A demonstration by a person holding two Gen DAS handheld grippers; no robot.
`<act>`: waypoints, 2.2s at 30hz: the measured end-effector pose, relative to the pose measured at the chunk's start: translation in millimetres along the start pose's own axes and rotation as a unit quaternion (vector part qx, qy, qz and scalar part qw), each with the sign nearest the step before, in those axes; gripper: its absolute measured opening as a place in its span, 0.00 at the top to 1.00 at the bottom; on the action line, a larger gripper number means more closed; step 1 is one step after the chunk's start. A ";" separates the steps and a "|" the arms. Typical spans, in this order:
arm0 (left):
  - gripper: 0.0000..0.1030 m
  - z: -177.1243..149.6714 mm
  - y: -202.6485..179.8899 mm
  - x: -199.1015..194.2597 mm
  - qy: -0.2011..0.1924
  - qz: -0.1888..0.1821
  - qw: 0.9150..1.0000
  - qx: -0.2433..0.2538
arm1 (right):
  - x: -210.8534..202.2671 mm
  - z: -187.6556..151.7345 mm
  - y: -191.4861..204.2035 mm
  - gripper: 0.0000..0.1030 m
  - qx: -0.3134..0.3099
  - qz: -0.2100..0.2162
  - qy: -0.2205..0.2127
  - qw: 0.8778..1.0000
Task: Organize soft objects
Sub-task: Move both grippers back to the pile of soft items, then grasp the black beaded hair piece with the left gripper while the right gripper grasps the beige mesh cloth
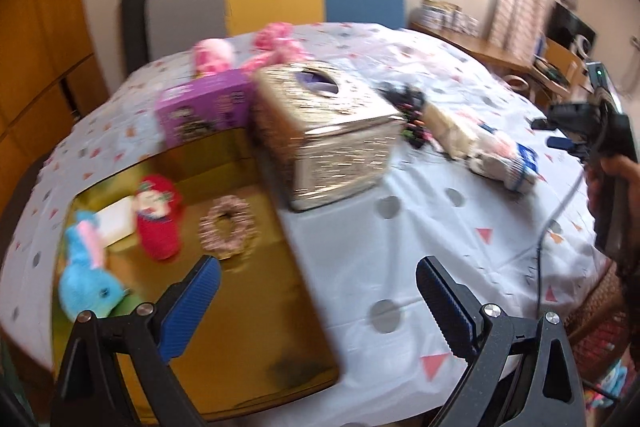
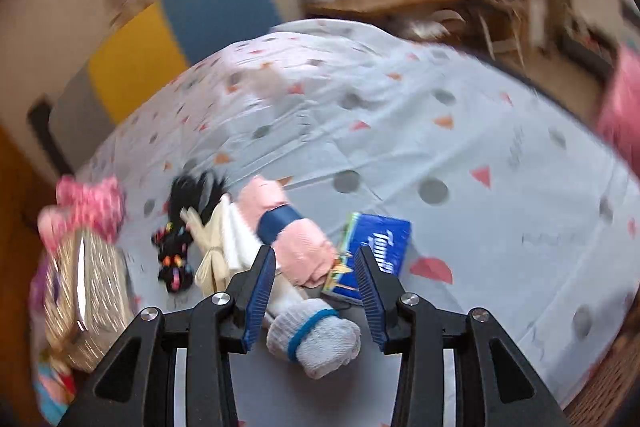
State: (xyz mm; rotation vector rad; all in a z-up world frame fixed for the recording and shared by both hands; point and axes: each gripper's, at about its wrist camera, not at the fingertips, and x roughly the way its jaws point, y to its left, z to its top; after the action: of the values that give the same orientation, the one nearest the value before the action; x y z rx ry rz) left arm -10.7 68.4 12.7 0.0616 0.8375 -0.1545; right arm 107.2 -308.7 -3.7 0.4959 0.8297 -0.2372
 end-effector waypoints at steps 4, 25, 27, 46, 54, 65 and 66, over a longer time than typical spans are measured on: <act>0.21 14.4 -27.1 17.1 0.016 -0.035 0.999 0.011 | 1.6 2.4 -24.7 0.60 0.066 0.015 0.014 0.998; 0.43 152.2 -141.1 143.7 0.046 -0.039 0.997 0.057 | 1.5 2.3 -28.7 0.60 0.094 0.093 0.037 0.991; 0.41 161.3 -141.9 163.5 0.055 -0.031 0.997 0.047 | 2.3 2.2 -27.6 0.60 0.094 0.101 0.041 0.990; 0.66 174.6 -148.5 274.6 0.128 0.013 0.991 0.028 | 7.6 2.1 -29.6 0.60 0.113 0.147 0.058 0.981; 0.66 127.9 -149.0 205.7 0.114 -0.045 0.991 0.052 | 5.3 2.4 -32.0 0.60 0.114 0.140 0.051 0.982; 0.66 10.4 -125.2 120.3 0.102 -0.063 0.989 0.084 | 13.3 -5.1 -13.4 0.60 0.067 0.138 0.081 0.985; 0.65 1.9 -118.6 112.0 0.088 -0.057 0.991 0.082 | 13.2 -6.6 -7.6 0.60 0.052 0.140 0.082 0.985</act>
State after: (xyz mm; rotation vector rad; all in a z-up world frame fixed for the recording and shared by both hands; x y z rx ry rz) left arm 45.4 -61.3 -68.6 0.1843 1.0039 -0.3290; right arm 108.7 -311.9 -20.0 0.7312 0.9001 0.0200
